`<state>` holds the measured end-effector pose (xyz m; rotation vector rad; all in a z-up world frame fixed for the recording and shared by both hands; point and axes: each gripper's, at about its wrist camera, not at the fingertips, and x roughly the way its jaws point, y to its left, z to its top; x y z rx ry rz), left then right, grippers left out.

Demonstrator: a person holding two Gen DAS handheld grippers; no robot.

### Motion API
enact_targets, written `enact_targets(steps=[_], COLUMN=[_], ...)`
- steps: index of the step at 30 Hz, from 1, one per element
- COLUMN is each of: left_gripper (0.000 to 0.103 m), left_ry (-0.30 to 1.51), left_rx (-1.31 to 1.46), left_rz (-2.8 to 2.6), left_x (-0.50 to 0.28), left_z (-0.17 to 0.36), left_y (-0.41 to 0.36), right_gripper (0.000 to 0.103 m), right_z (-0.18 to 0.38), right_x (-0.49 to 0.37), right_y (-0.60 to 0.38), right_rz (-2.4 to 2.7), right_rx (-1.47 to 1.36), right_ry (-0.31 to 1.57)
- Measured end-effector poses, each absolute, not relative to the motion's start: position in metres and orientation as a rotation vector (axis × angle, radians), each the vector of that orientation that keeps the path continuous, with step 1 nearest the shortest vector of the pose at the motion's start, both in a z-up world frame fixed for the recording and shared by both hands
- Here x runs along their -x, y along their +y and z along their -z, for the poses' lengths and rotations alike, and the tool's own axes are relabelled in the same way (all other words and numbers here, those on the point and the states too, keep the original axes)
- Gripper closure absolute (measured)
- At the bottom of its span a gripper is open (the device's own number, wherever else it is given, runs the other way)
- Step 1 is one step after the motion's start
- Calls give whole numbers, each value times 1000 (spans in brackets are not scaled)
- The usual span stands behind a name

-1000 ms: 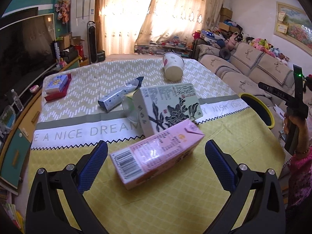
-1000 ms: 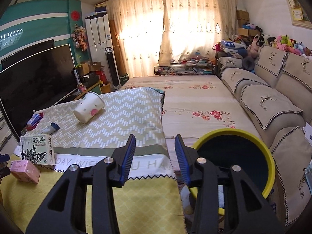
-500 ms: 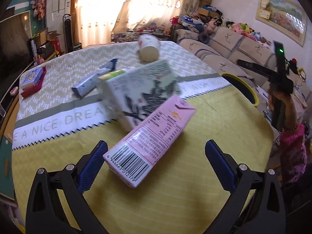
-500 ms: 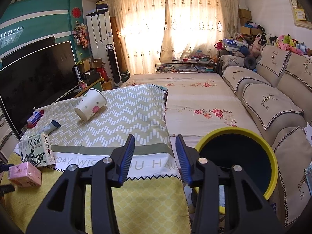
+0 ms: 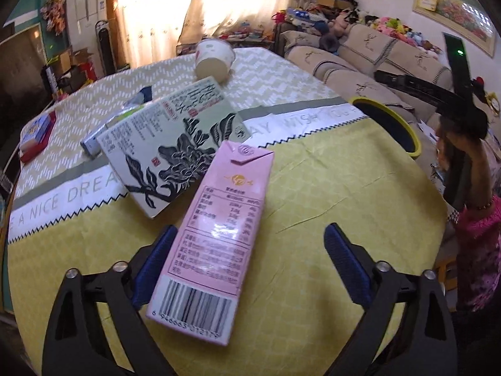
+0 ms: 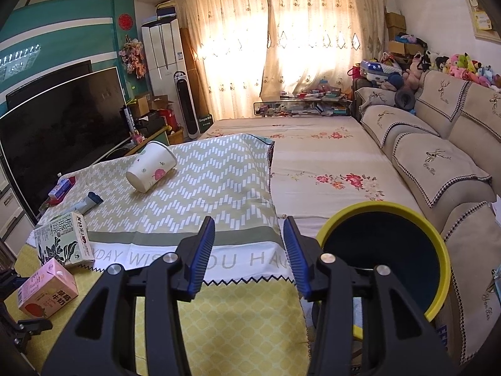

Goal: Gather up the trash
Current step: 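Reach the left gripper to the pink juice carton and grasp it, then carry the pink juice carton with the left gripper into the bin and release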

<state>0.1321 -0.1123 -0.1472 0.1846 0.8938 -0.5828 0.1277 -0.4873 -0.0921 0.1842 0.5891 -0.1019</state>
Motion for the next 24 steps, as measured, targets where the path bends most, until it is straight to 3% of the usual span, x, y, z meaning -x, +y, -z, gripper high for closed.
enact_targets(steps=[3, 8, 10, 14, 24], left_gripper=[29, 32, 38, 63, 63], left_ry=[921, 913, 900, 875, 802], left_rx=[-156, -170, -181, -165, -211], left_rz=[532, 494, 500, 519, 535], left_x=[-136, -124, -120, -119, -107], left_z=[153, 155, 154, 152, 131], left_y=[-106, -94, -93, -92, -119], right_gripper=[59, 59, 59, 59, 59], right_z=[94, 95, 96, 96, 84], right_x=[-127, -127, -128, -128, -110], right_y=[-489, -489, -488, -482, -495], right_rz=[102, 94, 89, 72, 93], right_rx=[-188, -196, -199, -199, -215], right_ry=[591, 592, 591, 591, 556])
